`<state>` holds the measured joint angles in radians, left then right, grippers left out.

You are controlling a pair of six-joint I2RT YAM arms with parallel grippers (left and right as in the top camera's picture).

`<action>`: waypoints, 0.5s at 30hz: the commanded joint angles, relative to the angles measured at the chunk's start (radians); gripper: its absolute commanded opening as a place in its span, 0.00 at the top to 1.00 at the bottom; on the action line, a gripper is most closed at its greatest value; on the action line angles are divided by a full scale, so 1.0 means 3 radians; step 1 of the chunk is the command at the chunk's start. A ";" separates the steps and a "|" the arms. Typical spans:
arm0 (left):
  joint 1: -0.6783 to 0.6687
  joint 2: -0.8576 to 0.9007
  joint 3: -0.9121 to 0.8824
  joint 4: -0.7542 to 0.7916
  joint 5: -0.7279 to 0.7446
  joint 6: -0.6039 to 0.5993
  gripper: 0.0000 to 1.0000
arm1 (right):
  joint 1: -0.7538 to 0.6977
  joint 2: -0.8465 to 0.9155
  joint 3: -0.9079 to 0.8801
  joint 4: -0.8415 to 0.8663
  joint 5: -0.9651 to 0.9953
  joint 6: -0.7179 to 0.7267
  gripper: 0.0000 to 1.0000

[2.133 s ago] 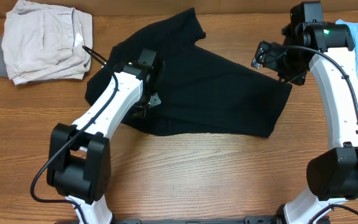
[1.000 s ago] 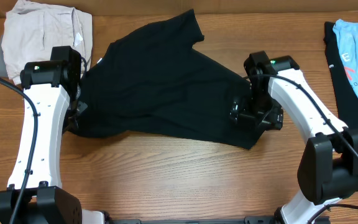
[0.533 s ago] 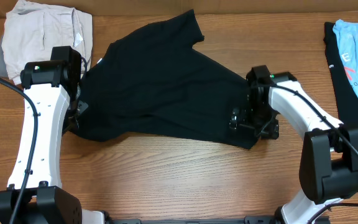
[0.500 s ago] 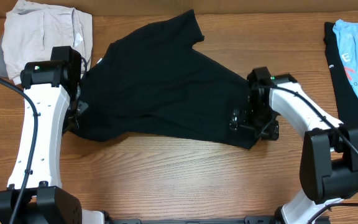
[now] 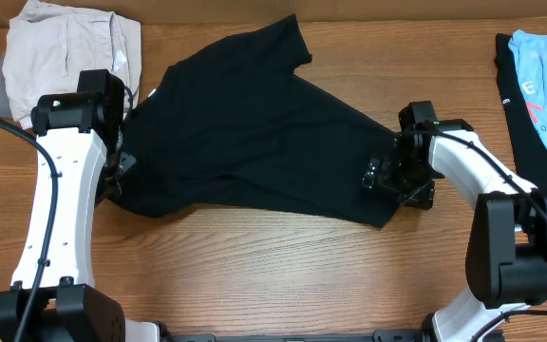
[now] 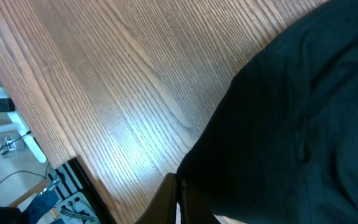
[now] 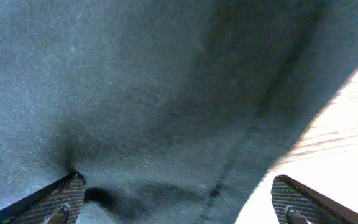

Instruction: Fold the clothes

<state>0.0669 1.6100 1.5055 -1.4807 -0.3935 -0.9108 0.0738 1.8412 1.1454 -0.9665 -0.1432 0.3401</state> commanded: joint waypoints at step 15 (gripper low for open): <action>-0.0010 -0.0056 0.0042 0.0017 -0.0017 -0.0033 0.96 | -0.0108 -0.0041 0.0118 0.0338 -0.0095 0.0178 0.77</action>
<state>0.0669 1.6100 1.5051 -1.4773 -0.3931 -0.9108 0.0681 1.8393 1.1103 -0.8669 -0.1795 0.3771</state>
